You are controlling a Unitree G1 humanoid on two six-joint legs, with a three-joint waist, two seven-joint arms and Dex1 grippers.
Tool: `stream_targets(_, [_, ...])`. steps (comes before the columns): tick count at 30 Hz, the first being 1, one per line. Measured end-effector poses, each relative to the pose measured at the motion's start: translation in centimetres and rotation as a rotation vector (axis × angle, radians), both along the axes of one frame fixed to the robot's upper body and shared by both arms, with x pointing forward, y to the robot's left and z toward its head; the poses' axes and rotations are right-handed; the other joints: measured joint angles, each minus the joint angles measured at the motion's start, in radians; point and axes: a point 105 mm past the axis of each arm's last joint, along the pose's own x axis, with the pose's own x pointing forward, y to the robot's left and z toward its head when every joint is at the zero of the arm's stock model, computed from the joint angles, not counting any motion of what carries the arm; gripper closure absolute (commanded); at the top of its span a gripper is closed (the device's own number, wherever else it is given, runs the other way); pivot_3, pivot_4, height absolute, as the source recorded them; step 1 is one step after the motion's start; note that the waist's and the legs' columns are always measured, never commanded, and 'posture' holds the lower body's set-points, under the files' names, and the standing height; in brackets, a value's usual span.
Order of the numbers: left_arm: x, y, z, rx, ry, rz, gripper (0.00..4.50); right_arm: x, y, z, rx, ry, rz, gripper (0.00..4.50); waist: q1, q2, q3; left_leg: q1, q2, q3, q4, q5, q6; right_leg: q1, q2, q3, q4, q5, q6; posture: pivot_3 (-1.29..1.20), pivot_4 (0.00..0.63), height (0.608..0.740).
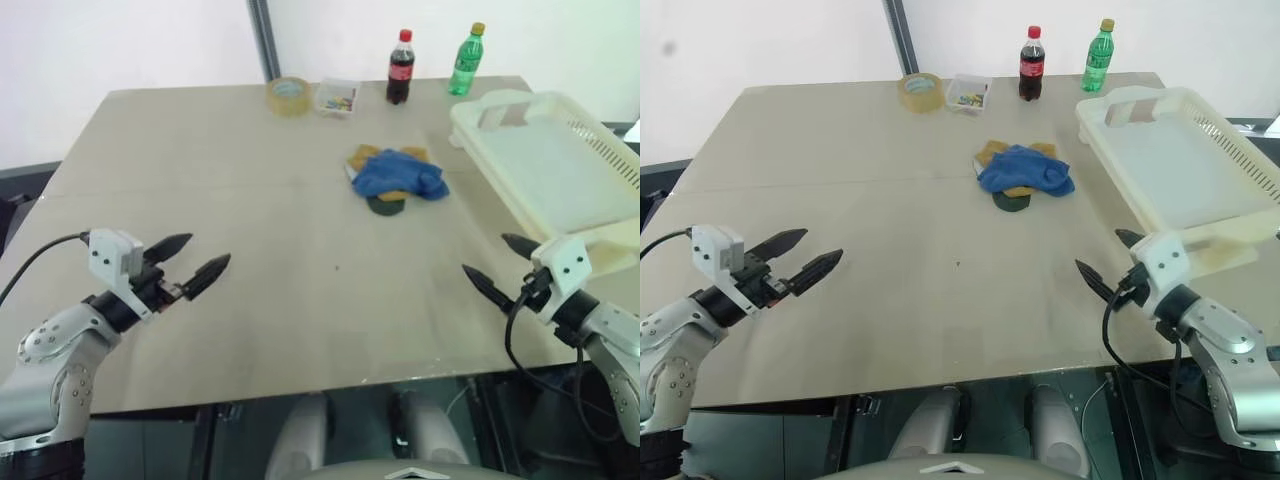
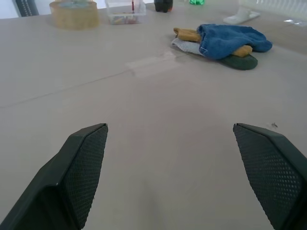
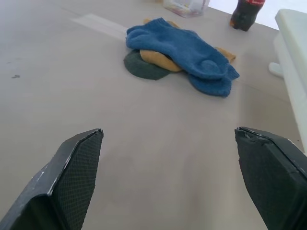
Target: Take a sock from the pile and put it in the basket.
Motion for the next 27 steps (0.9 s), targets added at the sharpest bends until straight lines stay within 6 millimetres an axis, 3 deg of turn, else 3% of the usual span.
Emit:
stream_targets(8, [0.2,-0.8,-0.8,-0.031,0.023,-0.004,0.04,0.4,0.8,-0.1,0.012,-0.016,-0.010,0.00,0.001,0.000,0.000,0.000,0.000,0.000,0.000,0.000,0.000,0.000,0.000,0.000,0.000,0.000,0.000,0.00,0.150,0.740])
stream_targets(11, [0.7,-1.3,-0.3,-0.033,0.003,-0.024,0.04,0.6,1.1,0.1,0.026,-0.029,-0.016,0.00,0.002,0.000,0.000,-0.001,-0.002,-0.003,0.000,0.000,0.000,0.001,0.000,-0.002,0.000,0.000,0.000,0.00,0.150,0.740])
stream_targets(15, [1.5,-2.1,0.8,-0.031,-0.035,-0.056,0.04,0.8,1.8,0.2,0.038,-0.036,0.000,0.00,-0.024,0.005,0.002,-0.006,-0.047,-0.077,0.000,0.002,0.001,0.011,-0.022,-0.040,0.007,-0.013,0.009,0.00,0.150,0.740])
stream_targets(16, [1.7,-2.0,0.5,-0.035,-0.023,-0.055,0.04,0.9,1.9,0.2,0.038,-0.039,-0.004,0.00,-0.030,0.009,0.004,-0.005,-0.081,-0.130,-0.001,0.005,-0.004,0.015,-0.028,-0.052,0.016,-0.024,0.015,0.00,0.150,0.740])
stream_targets(19, [2.3,-2.3,0.7,-0.028,-0.027,-0.068,0.04,1.2,2.3,0.4,0.061,-0.055,-0.017,0.00,-0.027,0.010,0.004,-0.005,-0.098,-0.163,-0.009,0.013,-0.016,0.019,-0.043,-0.082,0.026,-0.038,0.011,0.00,0.150,0.740])
stream_targets(27, [4.6,-4.9,1.9,-0.006,-0.076,-0.100,0.04,1.4,2.2,0.4,0.064,-0.074,-0.056,0.00,0.005,0.011,0.004,-0.002,-0.091,-0.143,-0.011,0.013,-0.017,0.016,-0.043,-0.061,0.026,-0.037,0.009,0.00,0.150,0.740])
